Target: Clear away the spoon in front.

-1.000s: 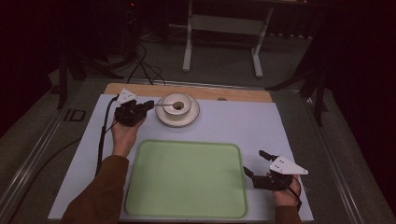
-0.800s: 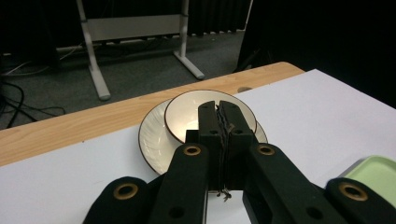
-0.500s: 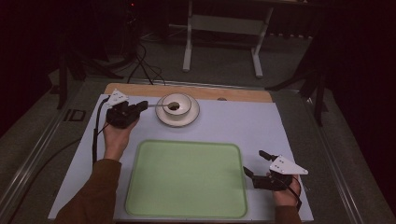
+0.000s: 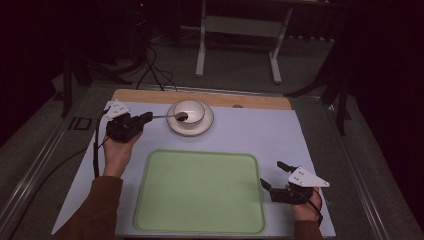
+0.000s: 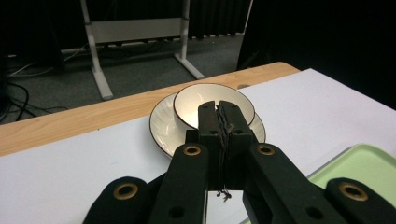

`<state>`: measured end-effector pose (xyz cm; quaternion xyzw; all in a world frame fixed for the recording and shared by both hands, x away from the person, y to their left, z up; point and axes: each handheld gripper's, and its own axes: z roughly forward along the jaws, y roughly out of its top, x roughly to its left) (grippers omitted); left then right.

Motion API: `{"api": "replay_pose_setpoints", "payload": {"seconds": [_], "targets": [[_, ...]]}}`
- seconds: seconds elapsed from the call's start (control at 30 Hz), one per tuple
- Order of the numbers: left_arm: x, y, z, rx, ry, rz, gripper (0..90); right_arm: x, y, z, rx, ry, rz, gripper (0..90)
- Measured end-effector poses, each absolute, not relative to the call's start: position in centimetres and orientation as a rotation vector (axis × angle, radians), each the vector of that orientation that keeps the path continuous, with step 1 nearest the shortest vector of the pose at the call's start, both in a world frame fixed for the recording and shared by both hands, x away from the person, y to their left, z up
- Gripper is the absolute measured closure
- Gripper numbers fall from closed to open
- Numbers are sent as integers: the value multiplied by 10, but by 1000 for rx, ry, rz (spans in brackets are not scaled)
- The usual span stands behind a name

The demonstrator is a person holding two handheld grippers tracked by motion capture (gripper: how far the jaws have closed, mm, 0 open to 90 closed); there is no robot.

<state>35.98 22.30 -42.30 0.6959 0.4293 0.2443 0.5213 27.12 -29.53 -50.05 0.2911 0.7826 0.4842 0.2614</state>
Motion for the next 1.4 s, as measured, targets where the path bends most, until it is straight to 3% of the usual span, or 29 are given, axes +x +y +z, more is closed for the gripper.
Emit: {"api": "replay_pose_setpoints", "payload": {"seconds": [1.4], "targets": [[299,267,-443,1639,1128,565,890,271,-295,-501,784,2119,1306,142]]}}
